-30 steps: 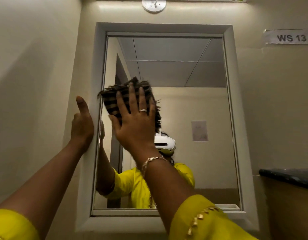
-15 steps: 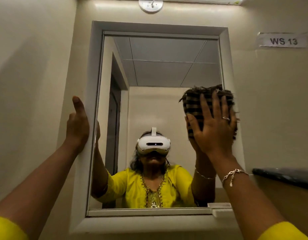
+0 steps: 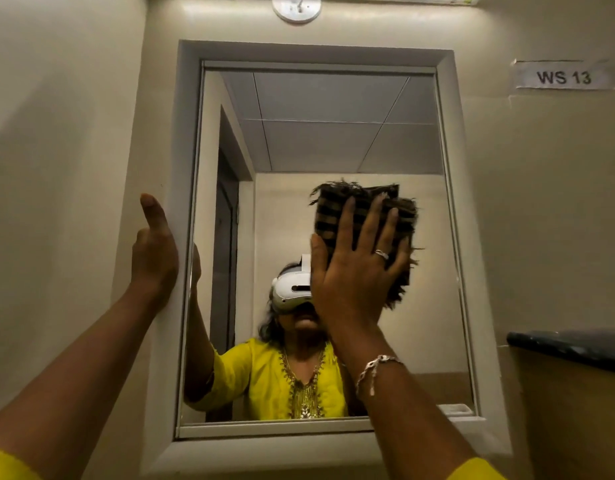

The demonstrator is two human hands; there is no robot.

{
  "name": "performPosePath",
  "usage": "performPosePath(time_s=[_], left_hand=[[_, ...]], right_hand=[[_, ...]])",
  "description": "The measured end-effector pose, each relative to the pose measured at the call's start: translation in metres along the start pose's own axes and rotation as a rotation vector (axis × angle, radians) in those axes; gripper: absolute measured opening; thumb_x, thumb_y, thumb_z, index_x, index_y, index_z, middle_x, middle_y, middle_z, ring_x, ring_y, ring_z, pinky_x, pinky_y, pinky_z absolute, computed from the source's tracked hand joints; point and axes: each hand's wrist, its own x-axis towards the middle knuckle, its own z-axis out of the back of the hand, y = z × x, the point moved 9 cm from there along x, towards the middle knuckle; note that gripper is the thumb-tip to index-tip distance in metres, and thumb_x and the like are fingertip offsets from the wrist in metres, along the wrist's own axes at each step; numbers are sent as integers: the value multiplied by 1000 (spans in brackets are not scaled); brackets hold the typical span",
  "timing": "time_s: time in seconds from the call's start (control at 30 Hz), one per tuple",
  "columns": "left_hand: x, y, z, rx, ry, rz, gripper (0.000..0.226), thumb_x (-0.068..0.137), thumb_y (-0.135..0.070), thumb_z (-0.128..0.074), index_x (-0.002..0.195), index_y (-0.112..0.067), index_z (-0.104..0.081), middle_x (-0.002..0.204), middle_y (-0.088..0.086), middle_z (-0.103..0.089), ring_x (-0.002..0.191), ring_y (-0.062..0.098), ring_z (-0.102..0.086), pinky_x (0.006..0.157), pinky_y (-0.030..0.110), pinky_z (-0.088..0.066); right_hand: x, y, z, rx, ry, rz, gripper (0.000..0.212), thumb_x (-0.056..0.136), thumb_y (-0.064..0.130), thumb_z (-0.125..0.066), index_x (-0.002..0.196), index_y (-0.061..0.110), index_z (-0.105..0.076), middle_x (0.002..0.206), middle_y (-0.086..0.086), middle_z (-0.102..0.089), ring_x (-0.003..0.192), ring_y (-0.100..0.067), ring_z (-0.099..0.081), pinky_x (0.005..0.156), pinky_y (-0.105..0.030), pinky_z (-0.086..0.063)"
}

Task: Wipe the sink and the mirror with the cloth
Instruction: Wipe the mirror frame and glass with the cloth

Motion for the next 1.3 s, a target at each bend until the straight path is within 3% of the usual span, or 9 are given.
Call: performPosePath(time_s=[0.2,0.33,0.5,0.6,0.77,0.87,1.03,1.17,1.3], left_hand=[[-8,-7,0,-48,19,23,56,87,-64,-3,61,-25,-33,73,13,-44,72,27,-46,70,39,-39],[-12,-15,-1,-88,10,-1,41,94,-49,-3,64,-35,-25,68,-12,-33,63,2,-32,65,22,-29],[-7,-10,-4,-130,83,-12,62,75,-73,-3,68,-33,-50,90,16,-59,84,27,-56,85,46,-46],[-5,-9,-2,-76,68,-38,60,72,-74,-3,65,-34,-47,87,16,-55,81,25,-51,74,38,-43],[-4,-9,1,-30,10,-15,48,91,-56,-4,62,-32,-32,67,-3,-41,63,11,-40,62,24,-32],[-4,-5,-1,-28,16,-14,67,84,-68,-4,64,-17,-42,70,16,-47,69,29,-49,70,40,-41],[-2,-1,-3,-15,58,-2,104,49,-96,-4,78,-9,-52,76,22,-53,70,39,-53,72,56,-47],[-4,-2,-3,7,56,0,89,66,-86,-5,71,-9,-49,77,21,-53,73,38,-54,74,57,-47],[-3,-2,0,31,17,7,65,88,-62,-5,64,-15,-42,72,18,-48,72,33,-50,65,37,-42]], right_hand=[[-30,86,-12,63,66,111,64,89,52,-25,145,19,-27,152,-17,-23,139,-37,-13,108,-54,-9],[-34,127,-19,72,96,128,64,88,51,-19,144,19,-26,152,-17,-25,138,-37,-12,107,-52,-9],[-38,148,-26,66,133,206,64,87,50,-15,144,21,-23,152,-14,-25,139,-35,-13,108,-51,-8],[-35,144,-25,92,125,247,64,87,50,-17,143,23,-28,153,-13,-25,140,-34,-12,110,-50,-4],[-33,116,-15,184,97,289,61,88,51,-30,143,24,-32,153,-11,-24,141,-30,-8,111,-50,-6],[-30,84,-9,196,88,301,62,87,53,-37,143,25,-33,153,-10,-24,141,-29,-10,111,-49,-9],[-19,18,1,136,69,270,63,88,56,-36,143,27,-31,153,-9,-24,141,-27,-13,112,-47,-12],[-4,-40,8,88,59,196,64,87,58,-33,144,28,-29,154,-8,-22,142,-28,-14,113,-46,-13],[11,-84,14,18,50,95,68,87,65,-19,144,29,-27,154,-8,-22,142,-29,-16,113,-44,-11]])
